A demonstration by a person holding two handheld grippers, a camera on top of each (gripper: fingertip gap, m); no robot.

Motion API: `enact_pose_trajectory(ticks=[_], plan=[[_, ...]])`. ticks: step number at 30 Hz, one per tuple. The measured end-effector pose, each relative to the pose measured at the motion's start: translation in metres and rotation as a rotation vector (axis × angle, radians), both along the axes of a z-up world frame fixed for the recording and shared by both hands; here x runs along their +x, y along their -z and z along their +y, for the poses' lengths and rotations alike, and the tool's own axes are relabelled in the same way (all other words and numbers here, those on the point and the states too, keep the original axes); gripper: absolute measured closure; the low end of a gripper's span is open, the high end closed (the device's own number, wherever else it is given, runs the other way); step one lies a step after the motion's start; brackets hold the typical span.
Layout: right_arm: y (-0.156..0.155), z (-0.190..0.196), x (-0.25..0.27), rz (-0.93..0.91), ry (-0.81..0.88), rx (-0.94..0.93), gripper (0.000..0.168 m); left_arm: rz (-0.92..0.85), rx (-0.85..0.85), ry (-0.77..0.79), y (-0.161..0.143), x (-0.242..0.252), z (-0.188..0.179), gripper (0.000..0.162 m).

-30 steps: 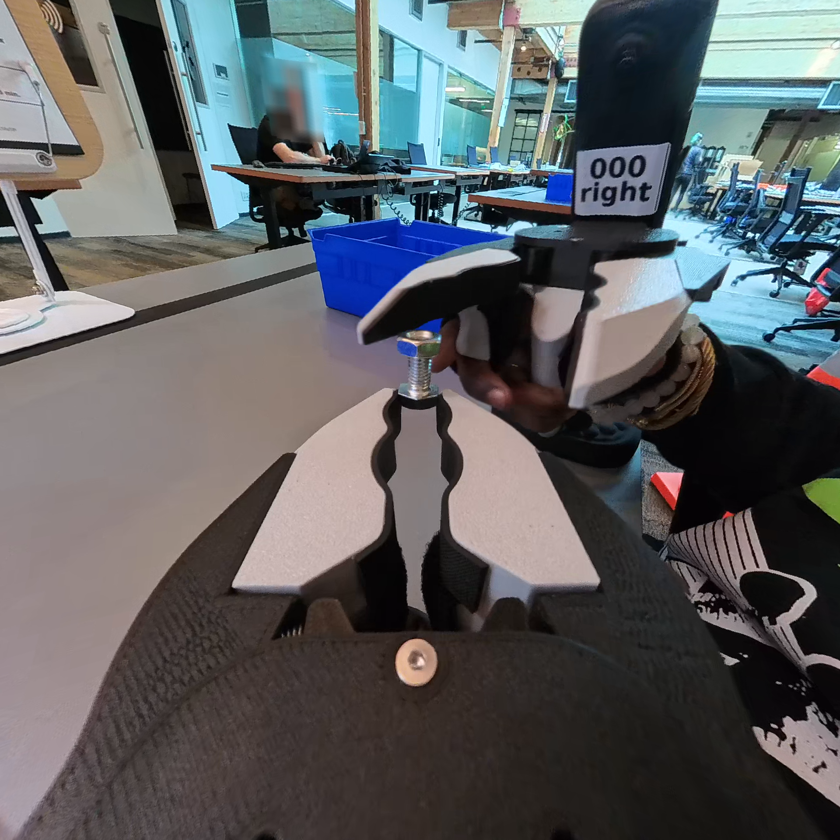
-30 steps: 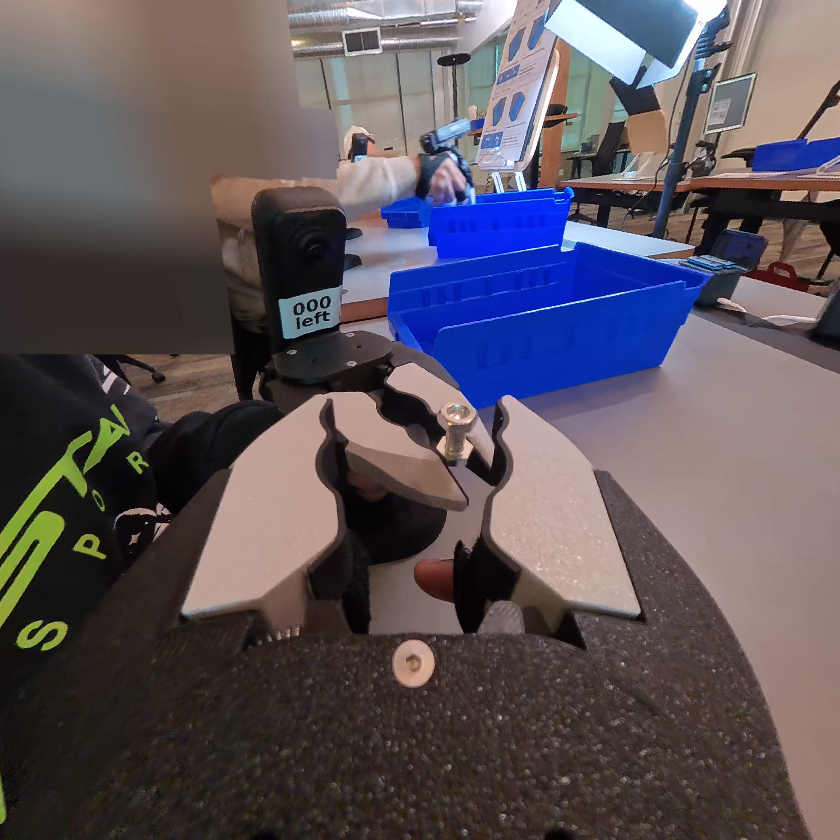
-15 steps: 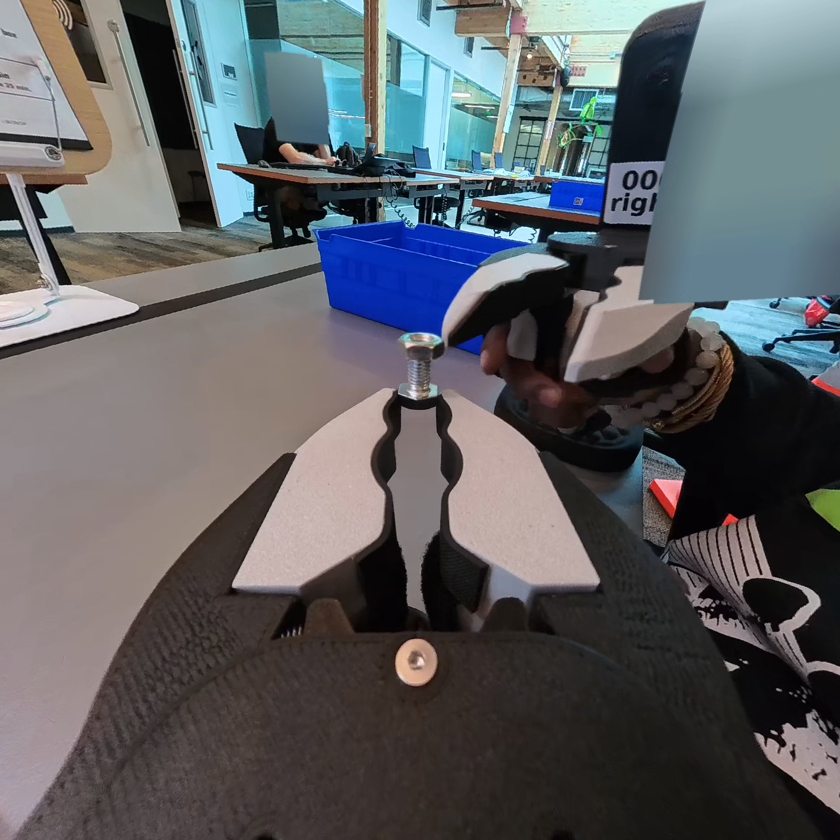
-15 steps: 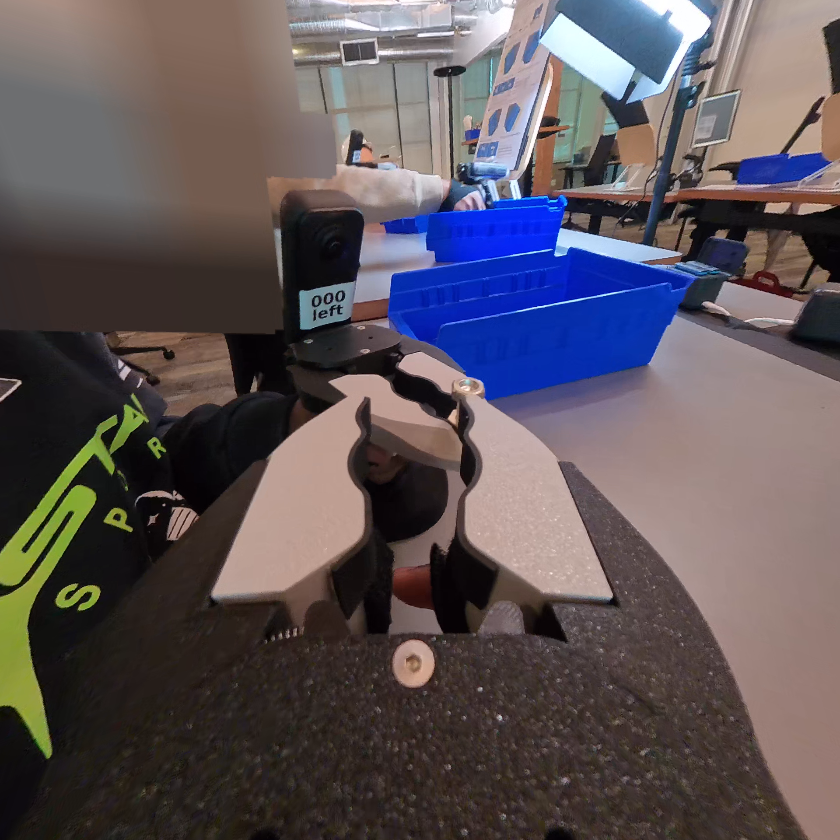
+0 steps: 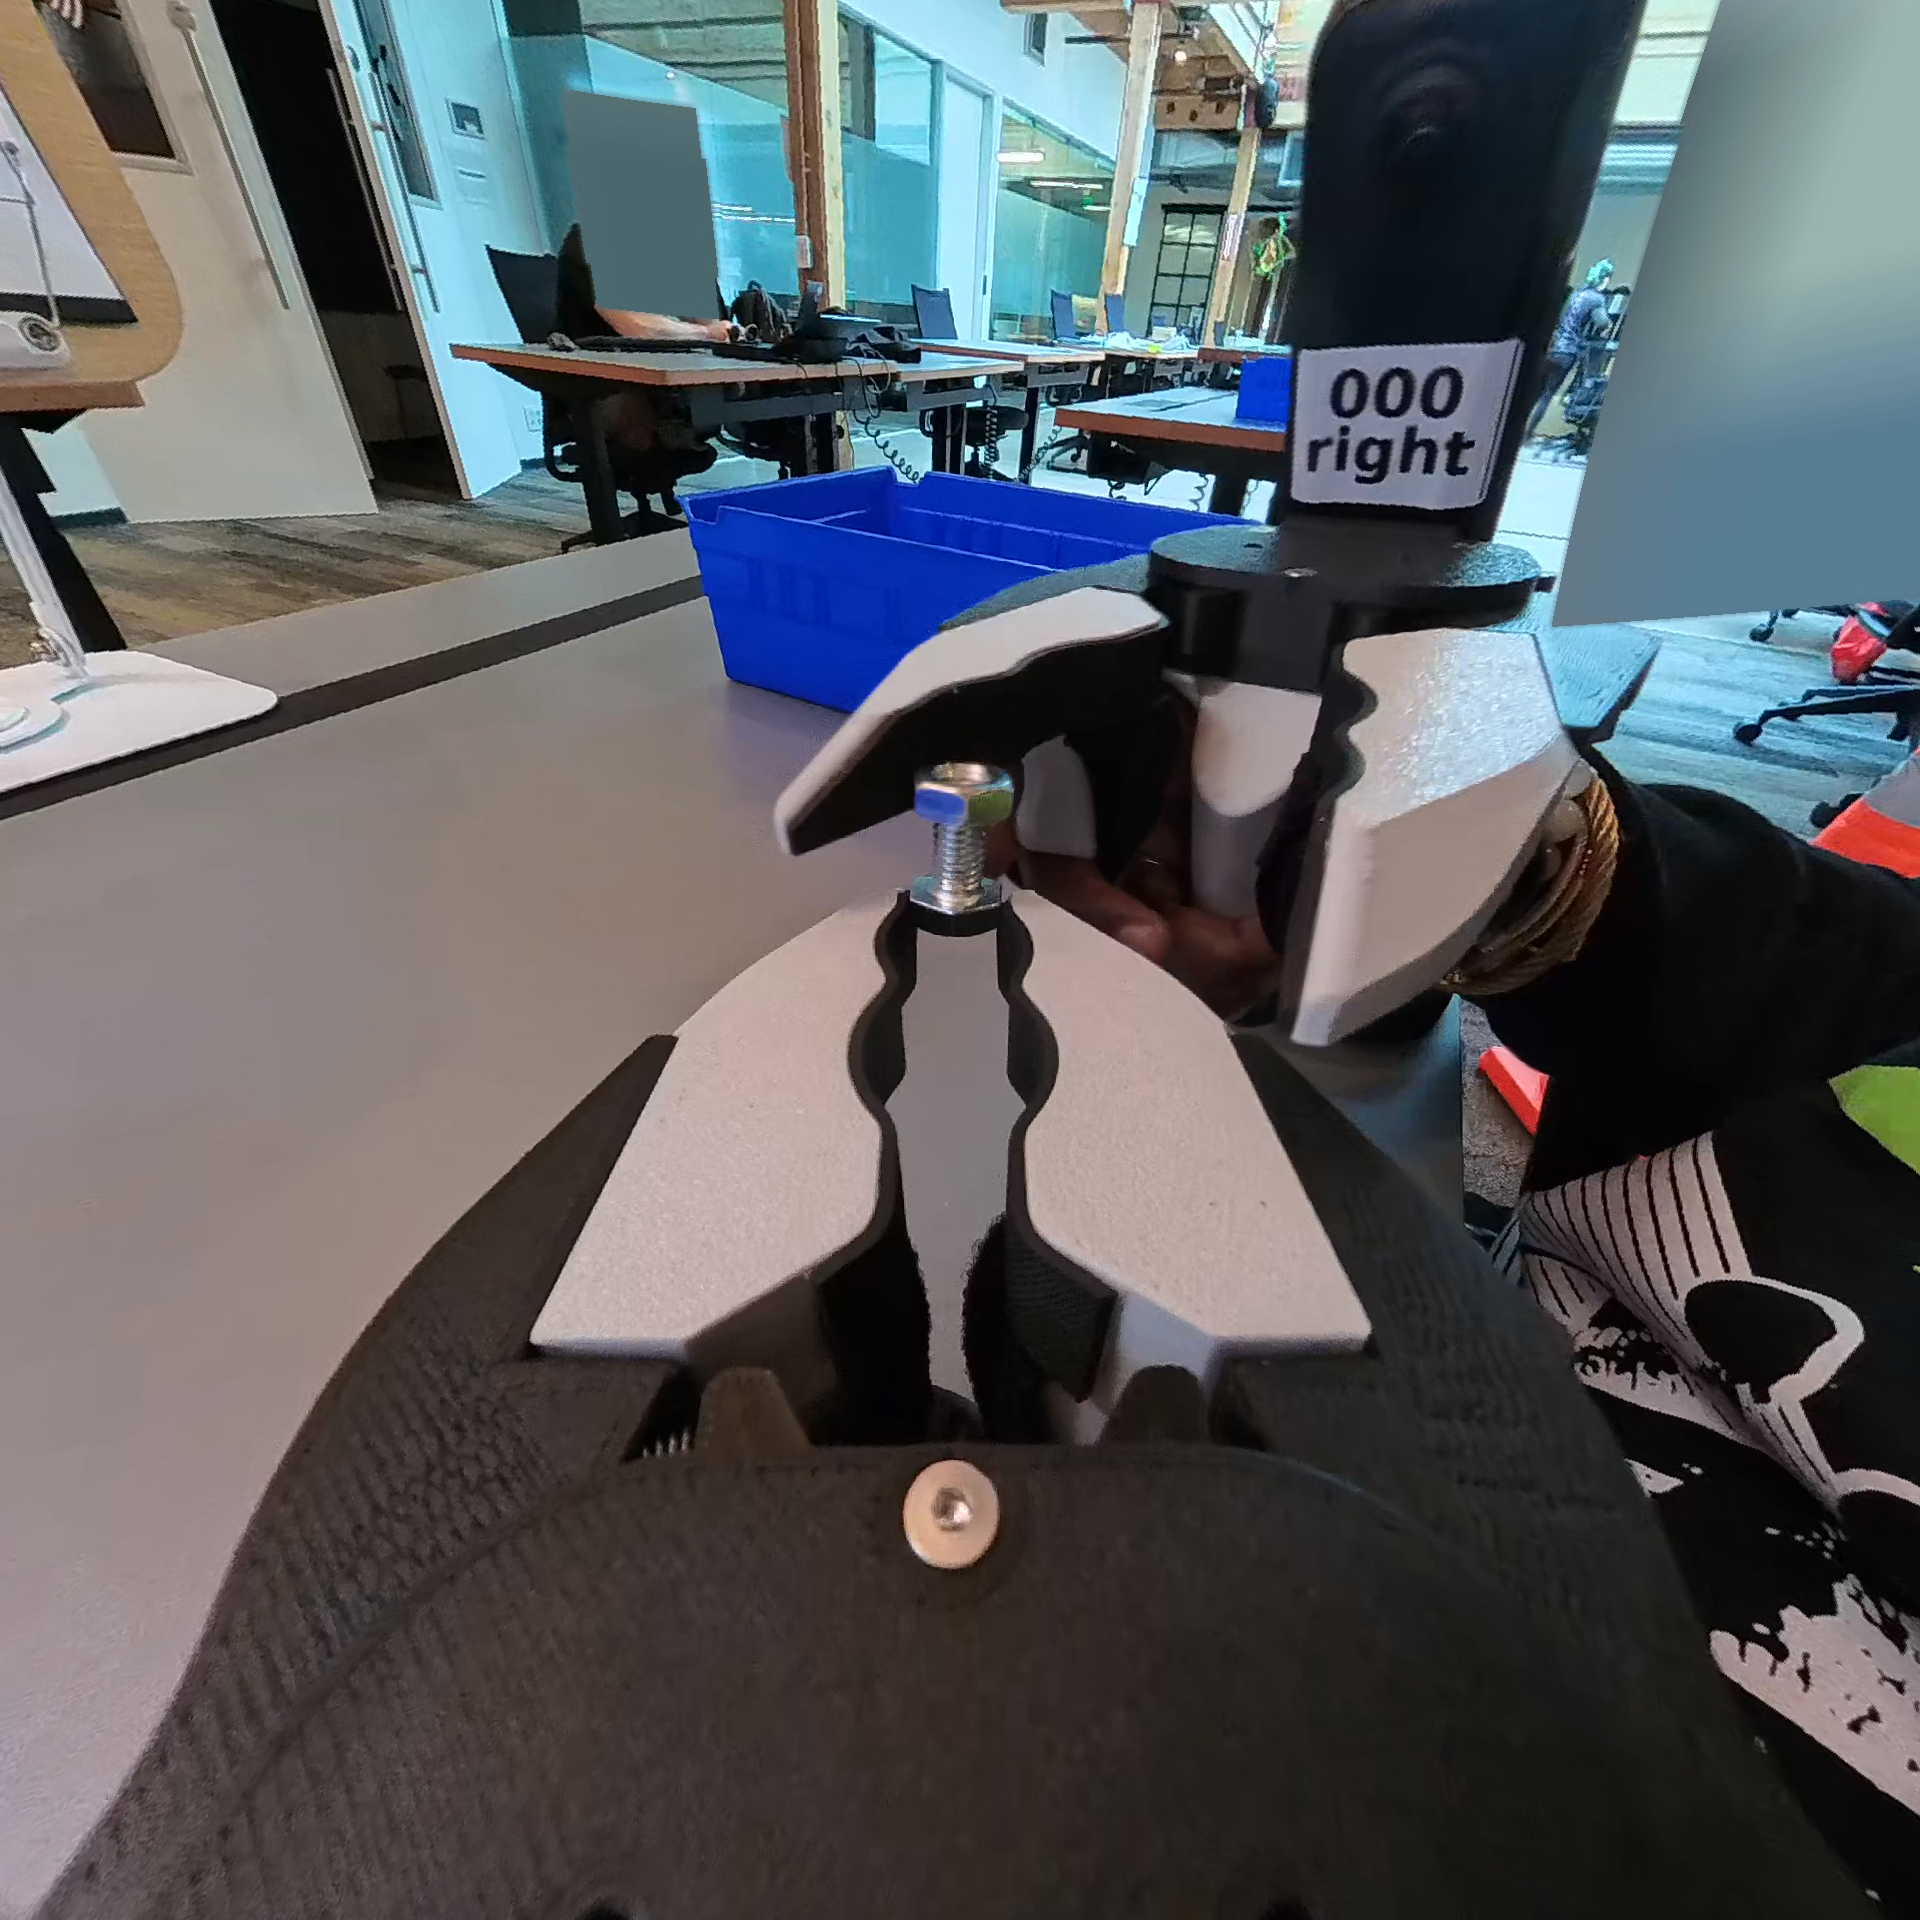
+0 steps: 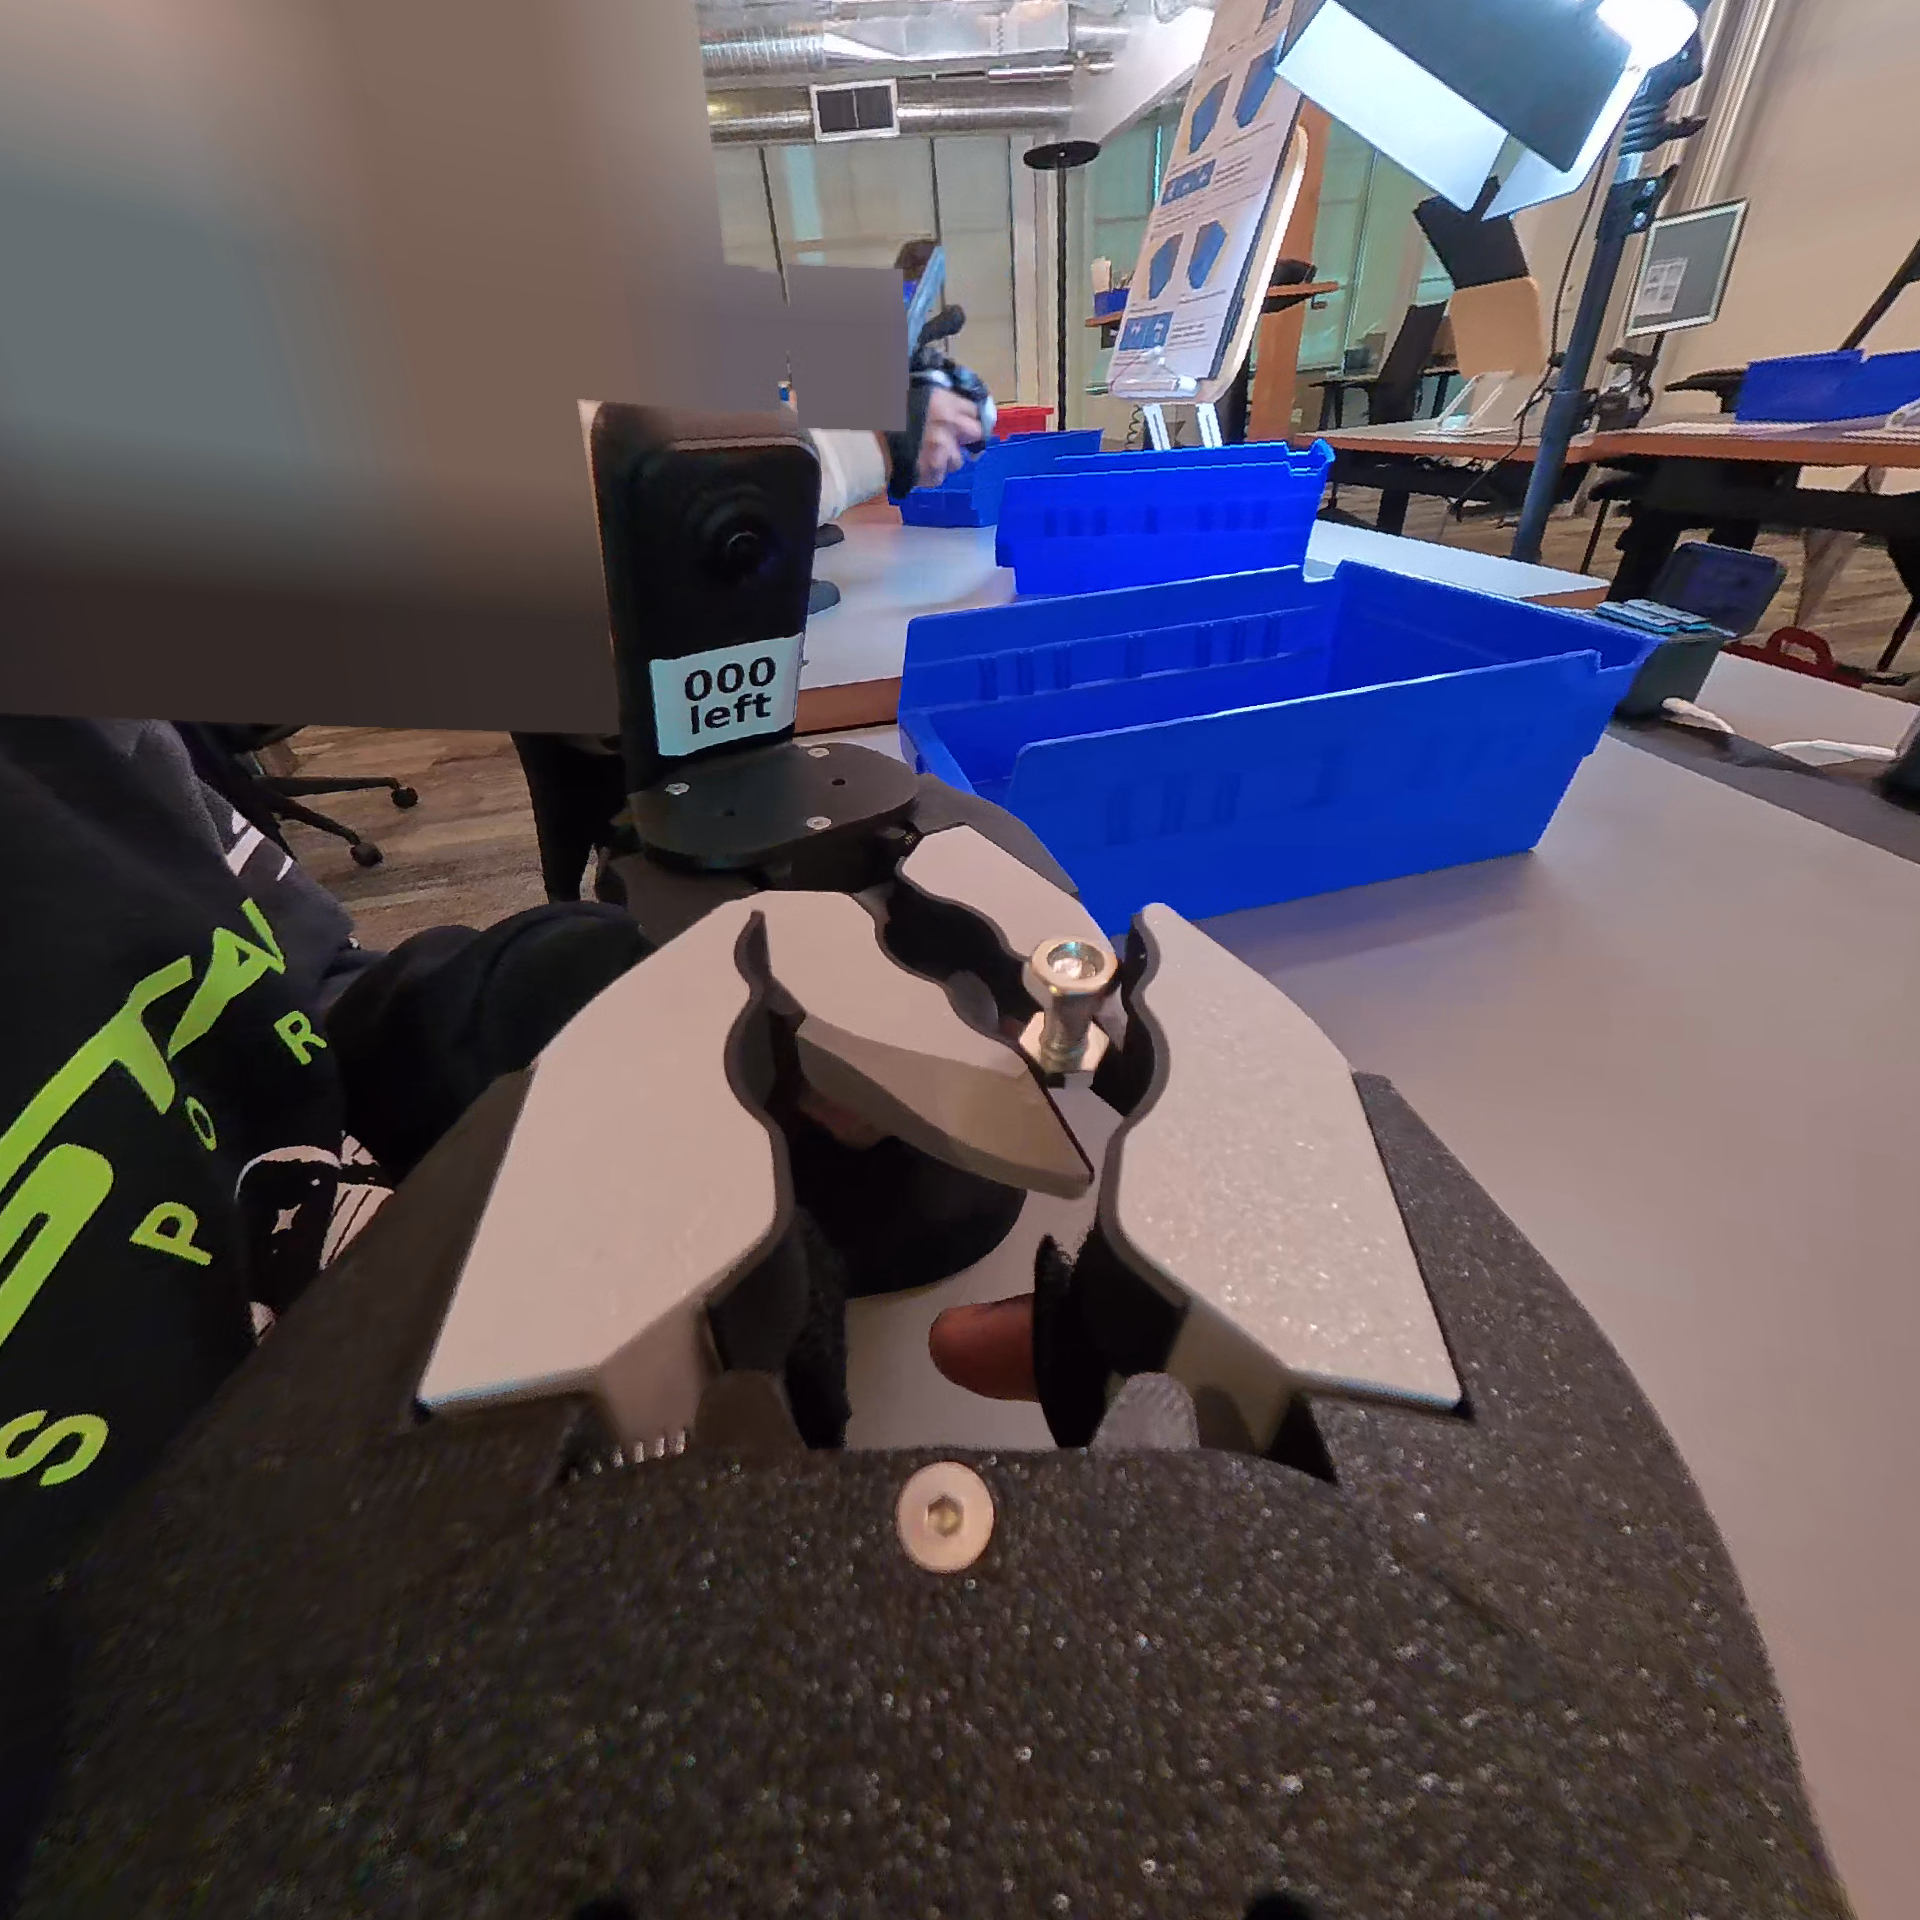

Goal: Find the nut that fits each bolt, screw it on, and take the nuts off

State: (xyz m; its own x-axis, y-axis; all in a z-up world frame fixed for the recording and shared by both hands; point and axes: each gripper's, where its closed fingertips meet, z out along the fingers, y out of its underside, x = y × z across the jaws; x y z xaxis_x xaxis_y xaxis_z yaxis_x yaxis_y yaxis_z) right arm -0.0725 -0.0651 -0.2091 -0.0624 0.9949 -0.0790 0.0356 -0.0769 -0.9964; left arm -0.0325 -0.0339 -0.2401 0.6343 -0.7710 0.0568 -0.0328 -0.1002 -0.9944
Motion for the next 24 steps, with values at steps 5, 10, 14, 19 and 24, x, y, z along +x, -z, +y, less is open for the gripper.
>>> enact_pose_trajectory(ticks=[5, 10, 14, 19, 24], plan=[[-0.001, 0.002, 0.011, 0.009, 0.028, -0.003, 0.109, -0.022, -0.003, -0.02, -0.002, -0.004, 0.002, 0.147], [-0.003, 0.0, 0.026, 0.029, 0.025, -0.004, 0.136, -0.028, -0.006, -0.023, -0.002, -0.004, 0.002, 0.147], [-0.007, 0.009, 0.028, 0.063, 0.069, -0.011, 0.124, -0.015, -0.005, -0.017, -0.001, -0.003, 0.002, 0.147], [0.001, 0.009, 0.01, 0.03, 0.048, -0.017, 0.101, -0.003, -0.001, -0.003, 0.0, -0.001, 0.0, 0.147], [0.002, 0.003, 0.0, 0.019, 0.014, -0.006, 0.101, 0.015, -0.003, 0.005, 0.002, 0.001, 0.0, 0.147]])
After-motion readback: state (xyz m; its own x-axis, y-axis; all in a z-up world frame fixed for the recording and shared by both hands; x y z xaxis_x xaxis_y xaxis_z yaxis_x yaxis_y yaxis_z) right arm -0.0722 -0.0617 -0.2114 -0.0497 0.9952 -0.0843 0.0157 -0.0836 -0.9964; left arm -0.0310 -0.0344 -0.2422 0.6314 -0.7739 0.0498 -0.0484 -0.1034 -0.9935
